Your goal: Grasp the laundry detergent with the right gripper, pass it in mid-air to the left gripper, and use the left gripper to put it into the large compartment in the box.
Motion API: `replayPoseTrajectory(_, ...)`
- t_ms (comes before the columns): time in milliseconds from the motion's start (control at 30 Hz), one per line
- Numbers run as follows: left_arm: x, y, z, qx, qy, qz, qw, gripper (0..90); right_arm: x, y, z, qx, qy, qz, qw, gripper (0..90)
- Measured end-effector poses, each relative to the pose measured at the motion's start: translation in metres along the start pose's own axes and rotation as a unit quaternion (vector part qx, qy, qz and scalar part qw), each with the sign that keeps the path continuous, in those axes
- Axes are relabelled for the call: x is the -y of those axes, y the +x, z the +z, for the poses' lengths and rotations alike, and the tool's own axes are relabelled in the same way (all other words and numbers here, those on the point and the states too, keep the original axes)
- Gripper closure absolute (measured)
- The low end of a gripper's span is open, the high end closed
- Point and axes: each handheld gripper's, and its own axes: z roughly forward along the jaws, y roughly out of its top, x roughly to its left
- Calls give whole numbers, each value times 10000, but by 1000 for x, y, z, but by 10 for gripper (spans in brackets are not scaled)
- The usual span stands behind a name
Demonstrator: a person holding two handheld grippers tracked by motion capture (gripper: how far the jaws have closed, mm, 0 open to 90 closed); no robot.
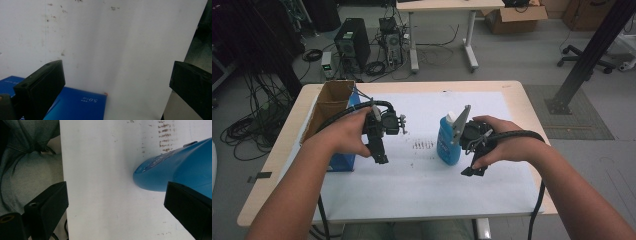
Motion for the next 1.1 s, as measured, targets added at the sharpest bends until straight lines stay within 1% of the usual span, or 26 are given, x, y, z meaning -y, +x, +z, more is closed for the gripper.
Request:
replayPoseTrajectory(267,3,-1,-3,-22,-8,20,10000,4,-2,2,-3,52,-42,29,10000,57)
replayPoseTrajectory(367,5,0,-4,-21,-66,-10,10000,4,-2,2,-3,57,1,43,10000,57)
replayPoseTrajectory(467,4,1,-4,-22,-13,8,10000,4,-1,1,-3,60,27,51,10000,57)
replayPoseTrajectory(500,3,0,-4,-21,-26,27,10000,4,0,1,-2,-6,-15,100,9999,57)
replayPoseTrajectory(633,1,-2,-6,-22,-79,92,9999,4,3,1,0,21,-31,181,9998,56)
replayPoseTrajectory(867,4,-4,-10,-64,-105,94,9999,4,9,3,1,95,-22,314,9995,48)
replayPoseTrajectory(1100,6,-8,-10,-73,-109,116,9998,4,18,5,5,174,-19,526,9985,43)
